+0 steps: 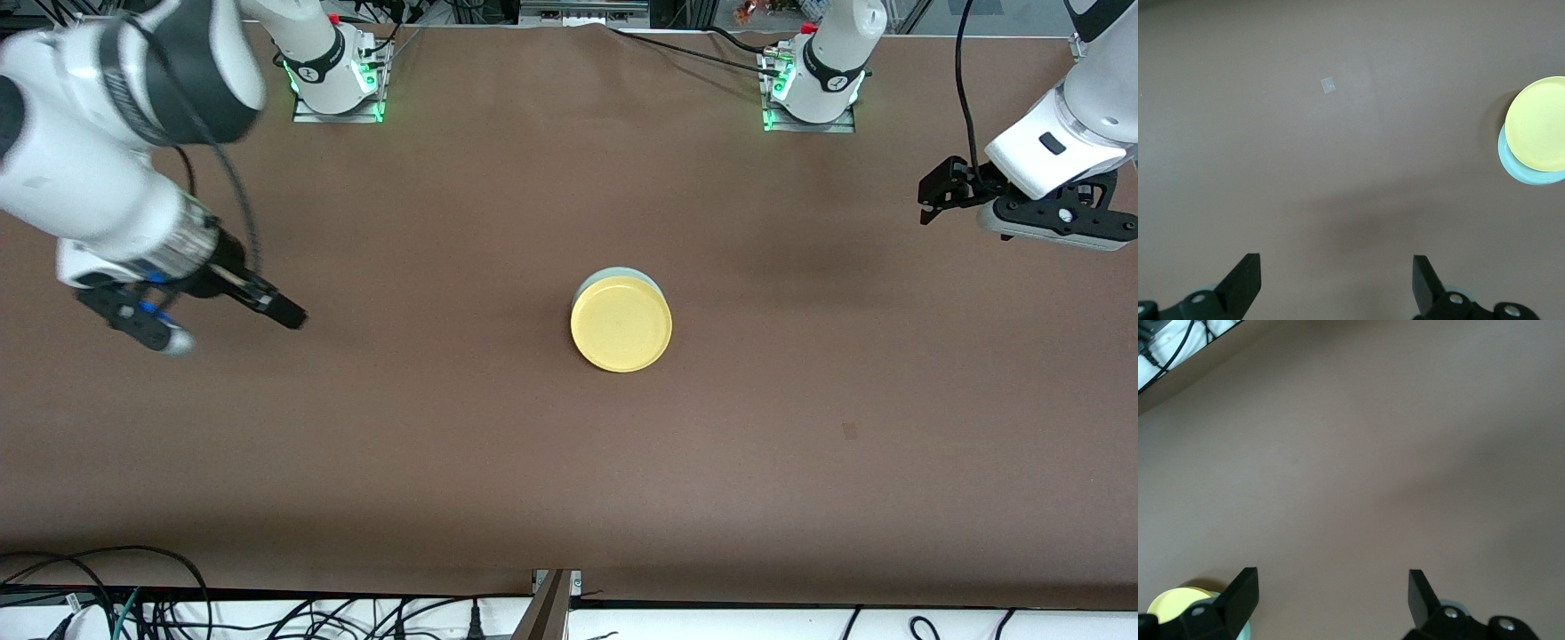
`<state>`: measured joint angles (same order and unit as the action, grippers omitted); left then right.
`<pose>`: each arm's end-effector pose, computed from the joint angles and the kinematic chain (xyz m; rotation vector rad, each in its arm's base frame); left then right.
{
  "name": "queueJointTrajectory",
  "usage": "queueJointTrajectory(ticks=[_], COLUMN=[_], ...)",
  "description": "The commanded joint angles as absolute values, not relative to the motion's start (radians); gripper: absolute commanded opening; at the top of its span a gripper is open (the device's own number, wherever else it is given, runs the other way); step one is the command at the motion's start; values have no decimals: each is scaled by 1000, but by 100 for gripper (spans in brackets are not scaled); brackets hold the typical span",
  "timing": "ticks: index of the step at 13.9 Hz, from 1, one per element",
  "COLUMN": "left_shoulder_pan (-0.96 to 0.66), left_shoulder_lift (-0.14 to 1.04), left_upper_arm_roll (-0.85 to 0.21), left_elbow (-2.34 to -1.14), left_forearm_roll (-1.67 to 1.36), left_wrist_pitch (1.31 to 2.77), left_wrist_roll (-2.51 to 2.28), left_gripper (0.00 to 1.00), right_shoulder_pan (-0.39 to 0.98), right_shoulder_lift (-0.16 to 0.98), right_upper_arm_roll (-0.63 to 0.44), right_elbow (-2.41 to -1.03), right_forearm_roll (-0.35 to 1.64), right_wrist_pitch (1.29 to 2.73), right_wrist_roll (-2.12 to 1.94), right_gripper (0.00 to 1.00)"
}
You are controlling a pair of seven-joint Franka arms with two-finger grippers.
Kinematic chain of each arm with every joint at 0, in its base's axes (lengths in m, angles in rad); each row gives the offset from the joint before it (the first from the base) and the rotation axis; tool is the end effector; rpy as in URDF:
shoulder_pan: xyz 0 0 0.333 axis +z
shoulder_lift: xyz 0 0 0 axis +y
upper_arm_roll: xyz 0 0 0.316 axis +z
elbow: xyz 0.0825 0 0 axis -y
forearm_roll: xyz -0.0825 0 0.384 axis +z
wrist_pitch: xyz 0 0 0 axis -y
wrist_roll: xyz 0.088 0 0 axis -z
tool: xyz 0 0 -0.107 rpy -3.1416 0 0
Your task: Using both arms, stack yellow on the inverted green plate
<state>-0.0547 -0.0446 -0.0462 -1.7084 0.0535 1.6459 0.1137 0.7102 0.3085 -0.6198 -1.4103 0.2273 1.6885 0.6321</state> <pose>0.5421 -0.0500 0.5904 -3.0677 0.3373 0.0283 0.6290 0.1335 0.5548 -2.9745 0.8243 -0.0104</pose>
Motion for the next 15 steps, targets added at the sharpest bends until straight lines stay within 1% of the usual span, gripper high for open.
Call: queueJointTrajectory(ticks=[1,3,4,5,6,8,10,12,13,15], left_shoulder_pan=[-49,-48,-48,-48,-48,-48,-51,-51,-51,-49], left_shoulder_lift=[-34,-34,-35,-35,-34,-35,-35,-35,-35,-35], left_upper_arm_roll=[-49,-48,-48,-48,-48,-49,-49,-51,-51,-49], left_elbow=[-1674,-1674,-1674,-1674,-1674,-1674,-1674,-1674,-1674,-1672], left_forearm_roll=[49,49,49,49,49,48,48,48,48,48], left_wrist_pitch=[1618,1618,1617,1615,1615,1615,1614,1614,1614,1609], left_wrist_roll=[115,115,115,115,115,115,114,114,114,114], left_gripper=[100,100,100,100,100,100,100,100,100,100], right_shoulder_pan=[723,723,723,701,646,475,327,163,82,-23], right_shoulder_lift=[295,278,247,220,194,155,112,66,39,-12], right_upper_arm_roll=[-669,-695,-695,-687,-636,-435,-262,-101,-24,78], right_elbow=[-1428,-1427,-1436,-1454,-1477,-1494,-1544,-1603,-1636,-1710], right_forearm_roll=[209,201,178,167,164,126,75,74,74,78], right_wrist_pitch=[1667,1654,1648,1643,1638,1638,1647,1655,1657,1683], right_wrist_roll=[609,600,582,562,525,492,463,384,335,249], right_gripper=[99,99,99,99,99,99,99,99,99,99])
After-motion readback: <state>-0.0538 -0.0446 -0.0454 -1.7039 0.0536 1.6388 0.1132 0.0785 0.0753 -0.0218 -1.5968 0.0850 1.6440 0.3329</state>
